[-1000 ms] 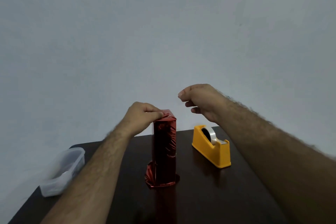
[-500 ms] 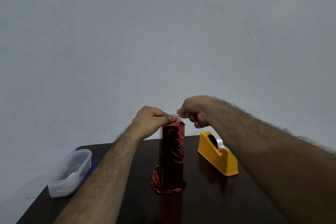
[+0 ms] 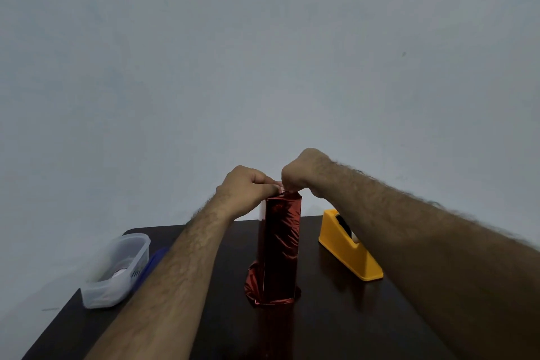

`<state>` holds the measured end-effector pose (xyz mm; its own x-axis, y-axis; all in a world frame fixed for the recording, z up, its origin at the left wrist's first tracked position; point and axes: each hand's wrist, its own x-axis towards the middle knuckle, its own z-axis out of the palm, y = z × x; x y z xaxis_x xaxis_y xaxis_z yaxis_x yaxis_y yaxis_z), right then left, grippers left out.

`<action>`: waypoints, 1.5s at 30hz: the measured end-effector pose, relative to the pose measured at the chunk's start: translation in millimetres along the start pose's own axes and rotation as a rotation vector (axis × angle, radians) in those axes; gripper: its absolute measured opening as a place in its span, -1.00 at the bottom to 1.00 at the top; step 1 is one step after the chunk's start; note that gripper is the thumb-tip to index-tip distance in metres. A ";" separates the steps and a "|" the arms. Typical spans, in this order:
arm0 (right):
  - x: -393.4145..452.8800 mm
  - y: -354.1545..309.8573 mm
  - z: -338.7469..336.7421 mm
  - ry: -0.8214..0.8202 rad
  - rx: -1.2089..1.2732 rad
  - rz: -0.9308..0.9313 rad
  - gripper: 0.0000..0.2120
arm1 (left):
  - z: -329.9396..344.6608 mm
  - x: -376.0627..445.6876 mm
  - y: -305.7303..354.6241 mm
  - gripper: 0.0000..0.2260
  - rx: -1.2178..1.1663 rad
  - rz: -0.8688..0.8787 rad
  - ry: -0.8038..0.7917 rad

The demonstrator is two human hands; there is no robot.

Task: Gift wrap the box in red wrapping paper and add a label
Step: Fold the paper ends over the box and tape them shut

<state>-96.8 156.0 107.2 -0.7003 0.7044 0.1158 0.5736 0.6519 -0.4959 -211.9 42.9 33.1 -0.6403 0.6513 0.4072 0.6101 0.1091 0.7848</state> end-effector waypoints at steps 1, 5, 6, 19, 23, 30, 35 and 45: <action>-2.7 -3.6 1.1 -0.010 -0.068 -0.014 -0.77 | -0.2 -0.3 -0.3 -0.68 0.002 -0.004 0.002; -11.7 -20.5 -4.8 -0.017 -0.291 -0.092 -0.72 | -1.1 0.3 -0.4 -0.63 0.009 -0.015 0.006; -13.1 -22.5 -7.3 -0.046 -0.319 -0.115 -0.74 | -0.8 -0.1 -0.6 -0.62 0.007 -0.016 0.000; -11.0 7.5 -26.5 -0.208 -0.161 0.059 -0.39 | 2.1 -0.3 -3.3 -0.92 -0.100 0.012 0.009; -8.3 10.4 -18.4 -0.096 0.020 0.050 -0.57 | 5.0 1.9 -4.4 -0.92 -0.083 0.011 0.032; 13.2 38.4 17.6 -0.359 0.275 0.129 -0.08 | 1.5 1.8 -6.8 -0.94 -0.133 -0.010 0.030; 17.1 54.0 32.6 -0.344 0.451 0.054 -0.27 | -1.0 2.3 -7.0 -0.90 -0.151 -0.005 0.010; 20.7 49.3 26.9 -0.272 0.552 -0.022 -0.31 | 2.9 3.2 -7.7 -0.92 -0.160 0.000 0.038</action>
<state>-94.5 195.2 62.0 -0.8347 0.5478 -0.0563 0.3038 0.3728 -0.8767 -217.4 46.2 27.0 -0.6591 0.6222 0.4225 0.5298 -0.0145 0.8480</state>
